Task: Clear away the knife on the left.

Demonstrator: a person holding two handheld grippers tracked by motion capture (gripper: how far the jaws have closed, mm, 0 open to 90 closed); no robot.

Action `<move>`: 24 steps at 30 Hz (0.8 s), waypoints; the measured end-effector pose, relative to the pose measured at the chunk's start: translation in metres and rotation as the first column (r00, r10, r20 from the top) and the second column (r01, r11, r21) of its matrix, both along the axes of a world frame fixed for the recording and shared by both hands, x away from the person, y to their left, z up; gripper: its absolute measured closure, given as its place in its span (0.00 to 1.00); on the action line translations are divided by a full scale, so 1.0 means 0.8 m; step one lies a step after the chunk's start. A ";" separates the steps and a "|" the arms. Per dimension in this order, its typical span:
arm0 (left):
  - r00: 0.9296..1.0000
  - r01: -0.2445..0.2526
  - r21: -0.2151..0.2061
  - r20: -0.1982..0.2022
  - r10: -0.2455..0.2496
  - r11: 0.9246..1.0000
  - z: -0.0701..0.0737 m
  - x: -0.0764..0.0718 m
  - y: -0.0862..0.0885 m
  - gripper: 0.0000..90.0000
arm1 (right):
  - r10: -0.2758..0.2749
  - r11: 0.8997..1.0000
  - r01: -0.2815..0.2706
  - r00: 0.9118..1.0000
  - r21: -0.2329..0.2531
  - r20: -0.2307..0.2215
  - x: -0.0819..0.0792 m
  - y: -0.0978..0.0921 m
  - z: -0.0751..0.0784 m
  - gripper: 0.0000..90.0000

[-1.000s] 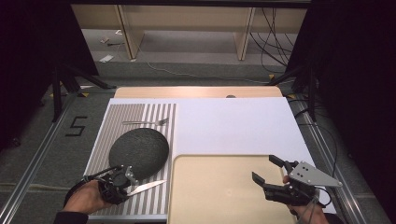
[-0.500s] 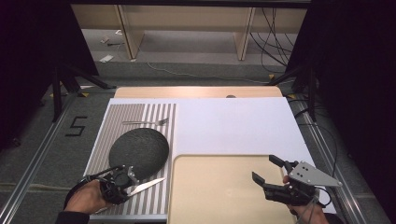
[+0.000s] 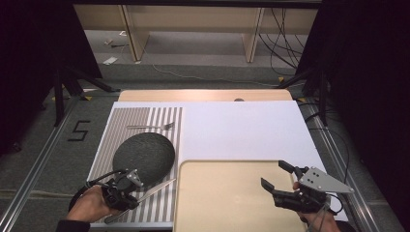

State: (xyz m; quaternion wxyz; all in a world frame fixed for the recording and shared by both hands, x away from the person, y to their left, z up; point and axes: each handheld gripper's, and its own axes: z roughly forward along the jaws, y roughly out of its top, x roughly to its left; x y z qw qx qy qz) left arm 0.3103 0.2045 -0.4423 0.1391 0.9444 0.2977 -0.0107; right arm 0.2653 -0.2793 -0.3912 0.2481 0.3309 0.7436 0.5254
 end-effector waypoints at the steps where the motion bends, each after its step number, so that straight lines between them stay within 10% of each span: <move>1: 1.000 -0.001 -0.020 0.004 0.001 1.000 0.002 0.000 -0.001 0.89 | 0.000 1.000 0.000 1.000 0.000 -0.001 0.000 0.000 0.000 0.24; 15: 0.997 -0.076 -0.254 -0.027 0.072 0.964 0.041 0.002 -0.034 0.89 | 0.000 1.000 0.000 1.000 0.002 -0.005 0.000 0.000 0.000 0.24; 24: 0.998 -0.053 -0.299 -0.032 0.046 0.953 0.049 0.009 -0.064 0.89 | 0.001 1.000 -0.001 1.000 0.004 -0.004 0.000 0.000 0.000 0.24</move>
